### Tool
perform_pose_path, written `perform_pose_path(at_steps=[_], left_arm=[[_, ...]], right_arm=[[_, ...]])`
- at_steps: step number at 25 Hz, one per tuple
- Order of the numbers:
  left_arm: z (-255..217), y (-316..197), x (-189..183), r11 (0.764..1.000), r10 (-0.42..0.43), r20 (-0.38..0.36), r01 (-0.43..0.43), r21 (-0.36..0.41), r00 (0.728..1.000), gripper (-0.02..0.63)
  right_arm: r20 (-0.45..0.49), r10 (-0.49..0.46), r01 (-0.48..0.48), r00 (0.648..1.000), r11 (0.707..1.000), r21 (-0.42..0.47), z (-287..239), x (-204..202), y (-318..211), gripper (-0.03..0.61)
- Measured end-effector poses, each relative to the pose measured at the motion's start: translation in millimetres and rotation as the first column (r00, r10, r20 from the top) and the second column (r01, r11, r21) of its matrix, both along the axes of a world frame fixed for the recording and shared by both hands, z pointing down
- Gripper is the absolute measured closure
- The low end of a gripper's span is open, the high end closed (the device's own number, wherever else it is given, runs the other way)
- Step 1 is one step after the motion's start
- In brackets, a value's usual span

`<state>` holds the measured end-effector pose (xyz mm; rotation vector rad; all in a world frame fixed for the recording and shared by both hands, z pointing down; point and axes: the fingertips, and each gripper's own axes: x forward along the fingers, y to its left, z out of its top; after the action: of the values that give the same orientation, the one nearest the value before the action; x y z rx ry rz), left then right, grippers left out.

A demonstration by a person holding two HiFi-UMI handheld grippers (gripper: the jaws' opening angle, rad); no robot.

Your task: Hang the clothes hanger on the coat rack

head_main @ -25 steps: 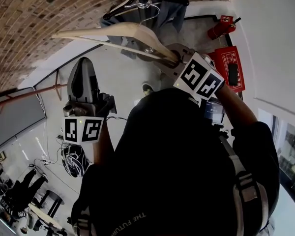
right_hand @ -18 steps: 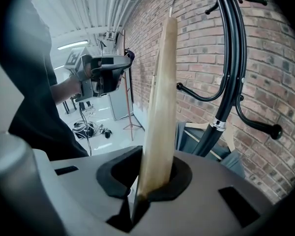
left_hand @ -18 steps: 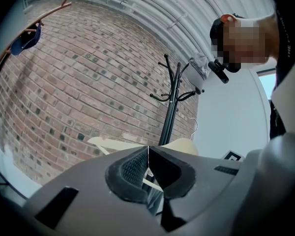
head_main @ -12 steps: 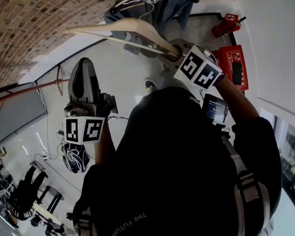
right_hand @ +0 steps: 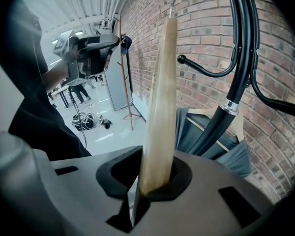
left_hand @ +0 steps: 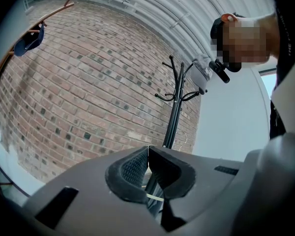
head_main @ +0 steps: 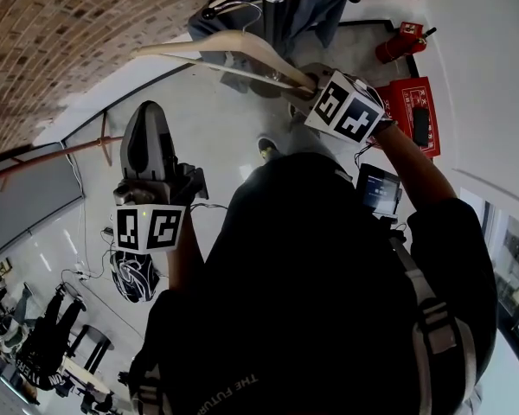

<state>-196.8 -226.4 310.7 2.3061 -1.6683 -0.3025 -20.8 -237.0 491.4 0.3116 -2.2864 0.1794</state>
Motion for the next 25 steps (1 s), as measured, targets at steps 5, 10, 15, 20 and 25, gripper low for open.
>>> perform_pose_path(at_steps=[5,10,15,20,25], left_arm=[[2.2,-1.2,-9.6,1.0,-0.01,-0.003,0.01,-0.005,1.0,0.594],[1.7,-2.1,-15.9,1.0,-0.023,-0.003,0.023,-0.001,1.0,0.594],[2.4,-2.2,-21.4,0.999,-0.032,-0.008,0.032,-0.001,0.999,0.594],[2.2,-1.2,-22.7,0.999,-0.034,-0.01,0.034,0.002,0.999,0.594],[3.6,-1.2,-23.2,0.999,-0.035,-0.012,0.035,0.0,0.999,0.594]], right_arm=[[-0.027,0.025,-0.025,0.999,1.0,-0.019,11.1,-0.9,-8.8,0.532],[-0.026,0.037,-0.039,0.999,0.998,-0.048,14.9,-6.1,-15.3,0.534],[-0.042,0.042,-0.045,0.998,0.998,-0.053,20.5,-9.4,-19.0,0.534],[-0.071,0.074,-0.079,0.995,0.995,-0.069,27.5,-5.6,-22.7,0.534],[-0.102,0.099,-0.108,0.99,0.991,-0.084,41.8,2.0,-27.9,0.534]])
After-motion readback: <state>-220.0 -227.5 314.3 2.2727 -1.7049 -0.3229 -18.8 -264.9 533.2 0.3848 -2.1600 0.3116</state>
